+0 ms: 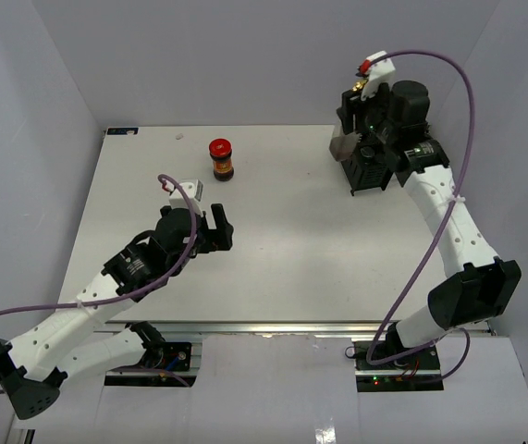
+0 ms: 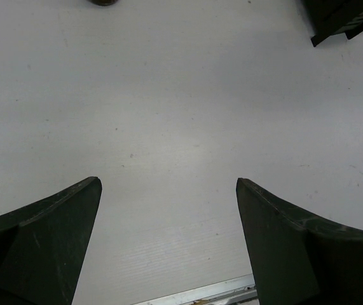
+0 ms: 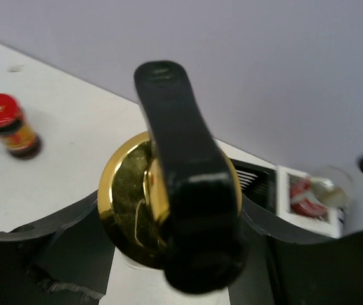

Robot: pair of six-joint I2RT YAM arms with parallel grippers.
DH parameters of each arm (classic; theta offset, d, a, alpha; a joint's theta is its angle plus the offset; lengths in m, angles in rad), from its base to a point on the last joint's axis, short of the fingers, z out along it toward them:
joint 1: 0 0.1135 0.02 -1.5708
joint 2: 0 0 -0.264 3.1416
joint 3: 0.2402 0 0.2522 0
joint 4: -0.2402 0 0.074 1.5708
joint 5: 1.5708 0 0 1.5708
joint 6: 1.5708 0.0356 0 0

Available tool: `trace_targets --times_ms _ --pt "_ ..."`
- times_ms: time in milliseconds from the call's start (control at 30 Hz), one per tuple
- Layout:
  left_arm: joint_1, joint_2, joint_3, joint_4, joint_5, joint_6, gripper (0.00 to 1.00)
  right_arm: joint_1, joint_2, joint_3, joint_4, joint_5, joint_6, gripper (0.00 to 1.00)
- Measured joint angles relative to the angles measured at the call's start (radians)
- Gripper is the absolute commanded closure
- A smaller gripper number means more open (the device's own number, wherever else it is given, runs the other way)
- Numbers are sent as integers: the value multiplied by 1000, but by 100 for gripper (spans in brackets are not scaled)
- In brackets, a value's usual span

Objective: Organize the condiment bottles

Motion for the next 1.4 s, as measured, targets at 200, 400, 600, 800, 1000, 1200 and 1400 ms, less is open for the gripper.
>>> trace_targets --times_ms 200,400,600,800,1000,1200,1400 --pt "2 104 8 70 86 37 2 -183 20 74 -87 73 25 92" --pt "2 223 50 105 152 69 2 -288 76 141 -98 93 34 92" --pt "4 254 66 146 181 93 2 -389 151 172 -79 59 59 92" --pt "14 275 89 174 194 114 2 -468 266 249 -50 18 77 92" --pt "27 295 100 207 198 131 2 -491 364 337 -32 -23 87 92" --pt "50 344 104 224 212 141 2 -494 418 373 -13 -68 105 92" --pt "66 354 104 233 226 146 2 -494 413 327 28 -85 108 92"
